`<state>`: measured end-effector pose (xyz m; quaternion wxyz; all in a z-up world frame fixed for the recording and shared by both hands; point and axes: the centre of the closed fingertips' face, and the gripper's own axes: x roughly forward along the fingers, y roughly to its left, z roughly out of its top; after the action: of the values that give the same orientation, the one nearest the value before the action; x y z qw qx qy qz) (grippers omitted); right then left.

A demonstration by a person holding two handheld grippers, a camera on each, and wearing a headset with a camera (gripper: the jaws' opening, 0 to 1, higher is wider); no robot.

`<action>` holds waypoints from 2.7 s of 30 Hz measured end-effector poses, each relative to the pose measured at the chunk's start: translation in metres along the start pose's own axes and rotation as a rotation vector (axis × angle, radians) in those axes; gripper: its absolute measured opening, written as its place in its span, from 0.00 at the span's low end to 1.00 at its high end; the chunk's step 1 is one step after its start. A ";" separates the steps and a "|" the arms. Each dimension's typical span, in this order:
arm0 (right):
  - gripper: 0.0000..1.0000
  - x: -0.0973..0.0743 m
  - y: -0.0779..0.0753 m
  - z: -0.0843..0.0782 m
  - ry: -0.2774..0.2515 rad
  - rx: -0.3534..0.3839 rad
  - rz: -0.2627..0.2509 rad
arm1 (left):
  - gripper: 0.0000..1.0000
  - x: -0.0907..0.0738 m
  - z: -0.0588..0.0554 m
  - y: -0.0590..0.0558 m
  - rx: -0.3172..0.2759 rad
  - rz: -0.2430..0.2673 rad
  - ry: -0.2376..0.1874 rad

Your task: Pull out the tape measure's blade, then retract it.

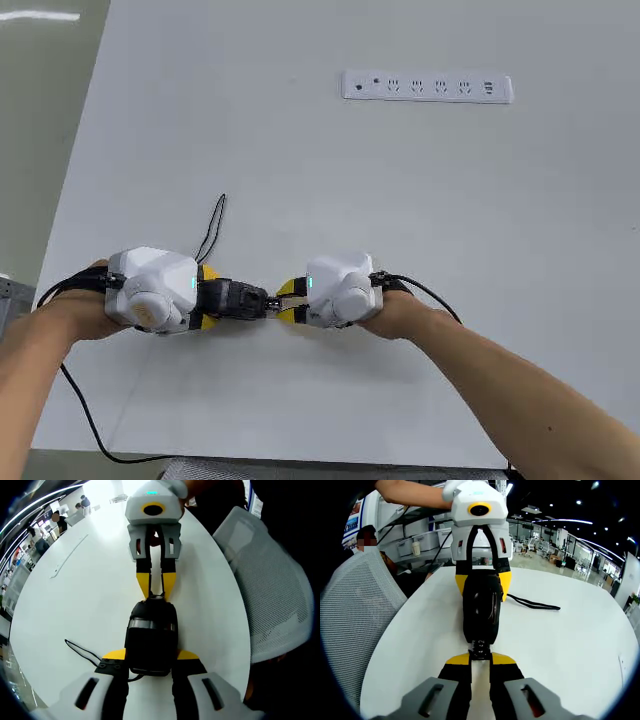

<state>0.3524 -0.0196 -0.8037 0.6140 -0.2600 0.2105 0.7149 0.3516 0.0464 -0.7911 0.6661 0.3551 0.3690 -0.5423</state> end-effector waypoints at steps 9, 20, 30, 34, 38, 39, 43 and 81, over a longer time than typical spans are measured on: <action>0.10 -0.003 0.001 -0.002 0.001 -0.008 -0.001 | 0.30 -0.001 0.001 -0.001 -0.002 -0.001 -0.002; 0.10 -0.007 0.002 -0.004 0.002 0.003 0.004 | 0.30 0.000 0.001 -0.001 -0.002 -0.001 -0.003; 0.10 -0.009 0.002 -0.005 0.006 0.008 0.005 | 0.29 -0.002 0.001 -0.001 0.006 0.002 0.001; 0.10 -0.011 0.003 -0.006 0.006 0.012 0.006 | 0.29 -0.002 0.001 -0.001 0.006 0.002 0.001; 0.10 -0.012 0.002 -0.007 0.009 0.013 0.007 | 0.29 -0.002 0.001 -0.001 0.004 0.001 0.001; 0.10 -0.012 0.002 -0.008 0.009 0.016 0.008 | 0.29 -0.002 0.001 -0.001 0.004 0.000 0.000; 0.10 -0.014 0.003 -0.009 0.013 0.017 0.010 | 0.29 -0.002 0.001 -0.001 0.006 0.000 0.002; 0.10 -0.032 0.003 -0.024 0.028 0.028 0.011 | 0.29 0.000 0.000 0.001 0.004 0.005 0.005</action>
<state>0.3554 -0.0600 -0.8021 0.6107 -0.2604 0.2304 0.7115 0.3522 0.0460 -0.7909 0.6658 0.3584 0.3687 -0.5407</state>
